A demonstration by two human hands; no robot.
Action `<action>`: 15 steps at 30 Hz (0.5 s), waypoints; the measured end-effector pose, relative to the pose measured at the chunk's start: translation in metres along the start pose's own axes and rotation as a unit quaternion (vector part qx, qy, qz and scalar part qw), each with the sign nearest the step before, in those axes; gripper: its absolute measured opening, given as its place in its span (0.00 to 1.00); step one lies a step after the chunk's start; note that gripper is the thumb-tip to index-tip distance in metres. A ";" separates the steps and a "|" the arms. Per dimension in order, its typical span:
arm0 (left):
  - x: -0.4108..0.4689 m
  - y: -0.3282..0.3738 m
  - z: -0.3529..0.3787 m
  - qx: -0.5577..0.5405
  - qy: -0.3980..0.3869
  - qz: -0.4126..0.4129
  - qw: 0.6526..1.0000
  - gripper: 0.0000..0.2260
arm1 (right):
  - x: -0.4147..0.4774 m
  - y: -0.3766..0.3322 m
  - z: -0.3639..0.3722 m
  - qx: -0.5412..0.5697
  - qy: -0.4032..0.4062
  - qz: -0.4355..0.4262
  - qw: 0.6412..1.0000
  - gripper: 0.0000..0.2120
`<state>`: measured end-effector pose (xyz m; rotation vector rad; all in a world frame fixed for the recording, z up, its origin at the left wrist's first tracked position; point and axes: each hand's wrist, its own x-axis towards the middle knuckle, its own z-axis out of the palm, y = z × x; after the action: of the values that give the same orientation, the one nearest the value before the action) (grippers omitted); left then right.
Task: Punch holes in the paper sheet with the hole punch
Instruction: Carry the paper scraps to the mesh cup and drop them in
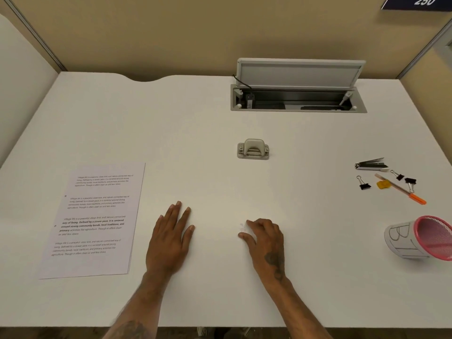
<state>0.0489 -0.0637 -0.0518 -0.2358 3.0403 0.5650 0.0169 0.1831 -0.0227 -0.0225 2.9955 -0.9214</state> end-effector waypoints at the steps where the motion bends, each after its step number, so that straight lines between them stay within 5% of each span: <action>1: -0.001 0.000 0.000 0.001 0.001 0.001 1.000 0.25 | 0.000 -0.003 0.000 0.014 -0.005 -0.003 1.000 0.11; 6: -0.002 0.001 -0.001 -0.006 0.000 0.001 1.000 0.25 | 0.009 -0.014 0.002 0.104 -0.029 0.026 0.994 0.08; 15: -0.001 0.000 0.000 -0.002 -0.002 0.002 1.000 0.25 | 0.008 -0.026 0.006 -0.072 -0.023 0.050 0.996 0.07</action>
<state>0.0498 -0.0634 -0.0514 -0.2269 3.0362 0.5701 0.0092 0.1581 -0.0136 0.1042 2.9832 -0.6838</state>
